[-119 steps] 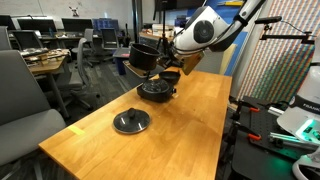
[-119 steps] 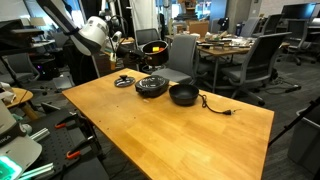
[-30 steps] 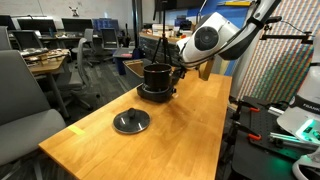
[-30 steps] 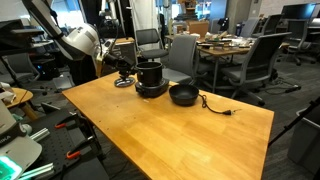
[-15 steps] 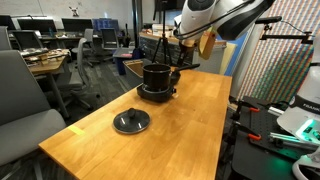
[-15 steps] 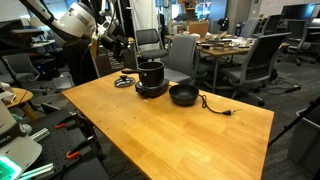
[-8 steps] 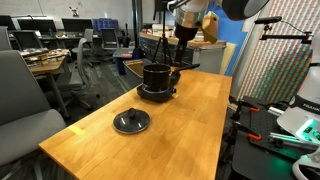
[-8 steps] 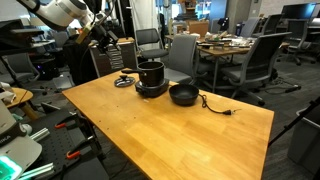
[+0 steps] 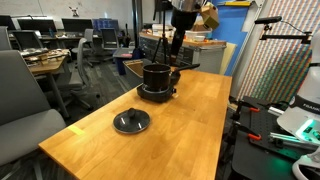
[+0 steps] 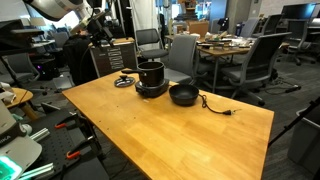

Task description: Take the blocks out of the bowl, put them in the pot, pick the pot and put it on the stove then cover it with the lid

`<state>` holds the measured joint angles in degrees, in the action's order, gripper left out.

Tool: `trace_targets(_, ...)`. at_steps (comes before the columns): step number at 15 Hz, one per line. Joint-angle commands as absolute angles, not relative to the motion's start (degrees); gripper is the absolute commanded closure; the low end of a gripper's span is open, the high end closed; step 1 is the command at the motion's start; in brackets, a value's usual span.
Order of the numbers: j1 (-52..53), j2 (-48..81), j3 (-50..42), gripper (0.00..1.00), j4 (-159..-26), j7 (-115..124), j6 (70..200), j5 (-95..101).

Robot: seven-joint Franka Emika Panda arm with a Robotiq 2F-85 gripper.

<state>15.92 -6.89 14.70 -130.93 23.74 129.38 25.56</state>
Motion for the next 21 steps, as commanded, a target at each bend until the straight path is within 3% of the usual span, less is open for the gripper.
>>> trace_targets(1, 15.8, -1.7, 15.6, 0.00, -129.8, 21.8, 127.0, 15.1)
trace_targets(5, 17.4, 5.1, 17.1, 0.00, -125.7, 23.8, 126.0, 9.5)
trace_targets(9, 20.2, 12.1, 16.0, 0.00, -119.9, 40.9, 130.4, 14.4)
trace_targets(14, 19.9, 9.5, 15.8, 0.00, -124.1, 35.3, 129.8, 12.8)
trace_targets(21, 17.6, 17.7, 13.4, 0.00, -121.0, 37.7, 138.1, -5.5)
